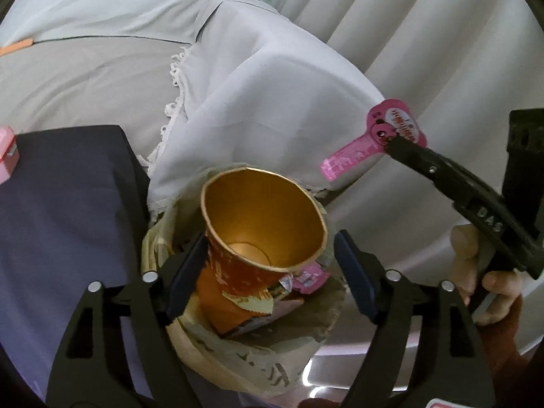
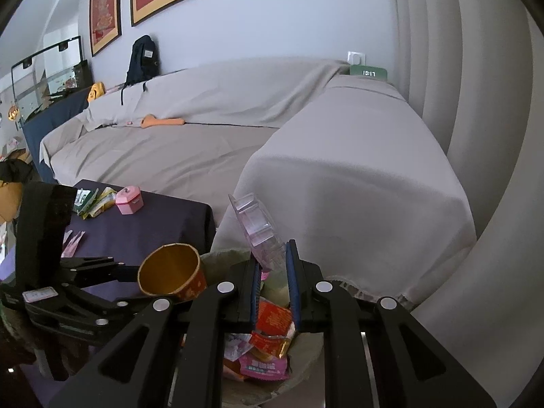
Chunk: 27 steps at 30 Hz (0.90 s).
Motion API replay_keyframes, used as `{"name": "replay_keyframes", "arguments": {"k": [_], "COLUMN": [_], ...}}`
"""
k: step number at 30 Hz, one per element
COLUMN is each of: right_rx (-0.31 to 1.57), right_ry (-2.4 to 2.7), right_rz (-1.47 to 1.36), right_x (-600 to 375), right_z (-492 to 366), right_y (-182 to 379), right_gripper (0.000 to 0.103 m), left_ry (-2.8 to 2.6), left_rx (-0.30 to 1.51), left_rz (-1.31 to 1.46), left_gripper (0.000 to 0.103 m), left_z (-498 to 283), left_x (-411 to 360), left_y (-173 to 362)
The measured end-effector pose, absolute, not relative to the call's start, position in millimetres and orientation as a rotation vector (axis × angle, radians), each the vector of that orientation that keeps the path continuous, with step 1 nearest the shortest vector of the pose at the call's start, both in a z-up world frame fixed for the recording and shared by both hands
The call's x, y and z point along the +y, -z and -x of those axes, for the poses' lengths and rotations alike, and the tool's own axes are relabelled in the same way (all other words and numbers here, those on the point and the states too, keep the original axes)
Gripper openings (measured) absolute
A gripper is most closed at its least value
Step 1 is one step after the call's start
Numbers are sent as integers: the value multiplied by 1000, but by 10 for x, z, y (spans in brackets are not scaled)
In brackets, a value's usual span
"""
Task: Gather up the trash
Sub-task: 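Carry the red cup and pink lollipop over the trash bin with both grippers, then open both grippers to drop the cup and lollipop into the trash bin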
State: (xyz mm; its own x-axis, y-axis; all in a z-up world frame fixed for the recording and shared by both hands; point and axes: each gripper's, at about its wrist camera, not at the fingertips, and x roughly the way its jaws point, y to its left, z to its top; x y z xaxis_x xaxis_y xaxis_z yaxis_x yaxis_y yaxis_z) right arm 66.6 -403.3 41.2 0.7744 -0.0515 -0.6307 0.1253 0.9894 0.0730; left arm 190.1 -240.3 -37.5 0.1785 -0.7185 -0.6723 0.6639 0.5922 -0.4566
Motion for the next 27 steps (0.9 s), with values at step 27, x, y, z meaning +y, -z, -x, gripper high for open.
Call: {"name": "replay_keyframes", "arguments": {"k": [27], "right_rx": [963], "right_ry": [105], "right_rz": [-40], "right_x": [-3674], "right_z": [-967], "right_y": [1015], "right_gripper": [15], "left_ry": [757], "left_rx": [868], "left_rz": [171], "left_gripper": [78], "left_z": [-1947], "left_x": [-1543], "left_y": [91]}}
